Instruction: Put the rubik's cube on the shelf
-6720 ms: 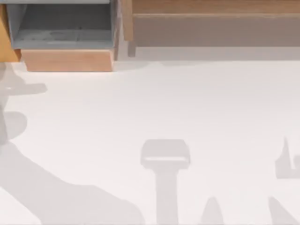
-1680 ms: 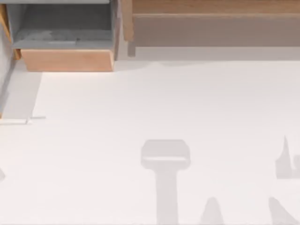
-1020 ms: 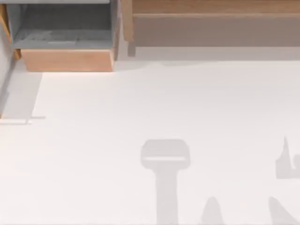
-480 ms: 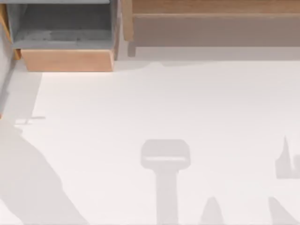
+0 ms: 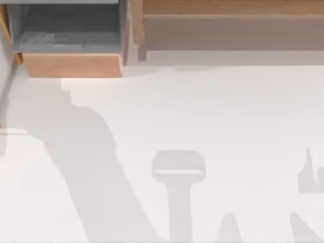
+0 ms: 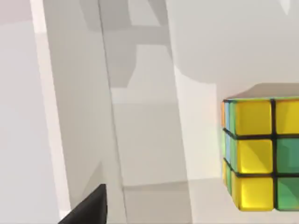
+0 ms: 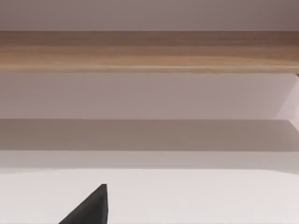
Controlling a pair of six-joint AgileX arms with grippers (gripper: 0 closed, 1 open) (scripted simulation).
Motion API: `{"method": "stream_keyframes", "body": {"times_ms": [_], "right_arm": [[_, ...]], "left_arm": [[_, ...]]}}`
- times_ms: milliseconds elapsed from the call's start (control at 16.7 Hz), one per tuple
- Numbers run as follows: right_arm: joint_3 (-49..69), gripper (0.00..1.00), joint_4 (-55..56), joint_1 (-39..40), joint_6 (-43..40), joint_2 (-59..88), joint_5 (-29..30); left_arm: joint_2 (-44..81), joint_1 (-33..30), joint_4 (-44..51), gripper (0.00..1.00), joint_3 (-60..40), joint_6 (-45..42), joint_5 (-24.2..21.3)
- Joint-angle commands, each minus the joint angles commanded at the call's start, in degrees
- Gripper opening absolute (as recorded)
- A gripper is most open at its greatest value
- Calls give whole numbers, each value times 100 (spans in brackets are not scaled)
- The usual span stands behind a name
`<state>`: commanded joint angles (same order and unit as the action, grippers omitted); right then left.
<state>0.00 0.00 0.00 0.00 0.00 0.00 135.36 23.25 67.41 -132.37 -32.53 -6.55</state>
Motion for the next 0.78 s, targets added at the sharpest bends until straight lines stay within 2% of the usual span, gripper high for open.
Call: {"method": "stream_keyframes", "body": {"times_ms": [240, 780], "right_arm": [[0, 100, 0, 0, 0, 0, 0], [0, 100, 0, 0, 0, 0, 0]], "left_arm": [[432, -243, 845, 100, -419, 494, 86], [385, -217, 1067, 100, -502, 504, 84]]}}
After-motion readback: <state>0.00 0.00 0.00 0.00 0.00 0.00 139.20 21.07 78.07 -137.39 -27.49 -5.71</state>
